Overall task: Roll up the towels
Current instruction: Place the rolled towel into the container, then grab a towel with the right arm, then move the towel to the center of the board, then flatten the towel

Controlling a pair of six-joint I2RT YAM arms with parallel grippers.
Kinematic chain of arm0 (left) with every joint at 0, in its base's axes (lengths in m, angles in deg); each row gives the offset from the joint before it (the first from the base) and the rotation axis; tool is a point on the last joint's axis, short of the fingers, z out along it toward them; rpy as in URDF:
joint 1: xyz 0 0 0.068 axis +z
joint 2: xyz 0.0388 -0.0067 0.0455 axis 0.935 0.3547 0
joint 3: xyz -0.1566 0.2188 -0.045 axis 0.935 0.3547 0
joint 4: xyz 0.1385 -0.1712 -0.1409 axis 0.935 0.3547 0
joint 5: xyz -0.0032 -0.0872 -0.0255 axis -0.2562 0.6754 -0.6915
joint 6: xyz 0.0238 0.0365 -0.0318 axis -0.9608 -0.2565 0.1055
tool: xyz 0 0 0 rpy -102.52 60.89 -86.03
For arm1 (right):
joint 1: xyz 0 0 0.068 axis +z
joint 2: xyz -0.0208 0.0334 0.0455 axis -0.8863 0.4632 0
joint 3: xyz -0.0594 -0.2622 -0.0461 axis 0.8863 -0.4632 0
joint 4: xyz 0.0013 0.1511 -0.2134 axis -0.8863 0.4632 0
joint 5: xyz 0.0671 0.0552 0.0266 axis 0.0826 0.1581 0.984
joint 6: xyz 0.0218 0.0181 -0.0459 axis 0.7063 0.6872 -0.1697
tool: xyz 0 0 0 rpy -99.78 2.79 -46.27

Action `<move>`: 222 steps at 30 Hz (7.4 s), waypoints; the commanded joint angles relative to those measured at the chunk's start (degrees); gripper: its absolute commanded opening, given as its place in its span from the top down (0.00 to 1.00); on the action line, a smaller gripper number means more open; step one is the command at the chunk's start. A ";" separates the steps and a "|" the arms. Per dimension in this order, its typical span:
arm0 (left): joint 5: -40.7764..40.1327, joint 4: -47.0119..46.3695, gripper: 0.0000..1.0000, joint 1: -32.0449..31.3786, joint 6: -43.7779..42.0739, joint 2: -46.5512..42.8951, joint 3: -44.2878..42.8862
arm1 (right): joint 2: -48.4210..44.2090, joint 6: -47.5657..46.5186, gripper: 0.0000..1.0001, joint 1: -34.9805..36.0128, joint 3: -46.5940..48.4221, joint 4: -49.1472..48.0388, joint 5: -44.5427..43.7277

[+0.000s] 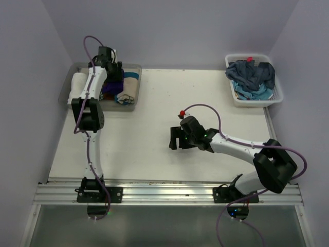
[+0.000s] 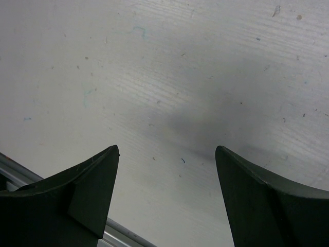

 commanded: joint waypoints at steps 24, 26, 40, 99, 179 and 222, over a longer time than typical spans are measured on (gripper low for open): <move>-9.18 -5.18 0.00 -8.93 7.48 -38.25 26.22 | -4.48 -6.95 0.16 -27.42 22.36 12.71 -16.44; -10.85 -6.67 0.00 -11.23 9.05 -42.46 33.24 | -1.15 -6.59 0.16 -32.76 26.75 13.23 -15.38; -7.52 -9.75 0.00 -23.28 18.80 -56.63 59.55 | 27.24 -6.07 0.24 -53.18 59.36 18.85 -14.94; -10.77 -6.22 0.04 -30.40 24.85 -60.24 77.44 | -18.27 6.15 0.44 -14.16 -4.51 15.61 -8.52; -10.86 -4.84 1.00 -16.52 13.20 -57.00 48.52 | 6.43 -7.29 1.00 -24.88 18.12 13.41 -14.85; -8.93 -1.83 1.00 -11.07 12.84 -54.86 30.61 | -13.15 -9.32 1.00 -33.50 19.95 4.46 -27.40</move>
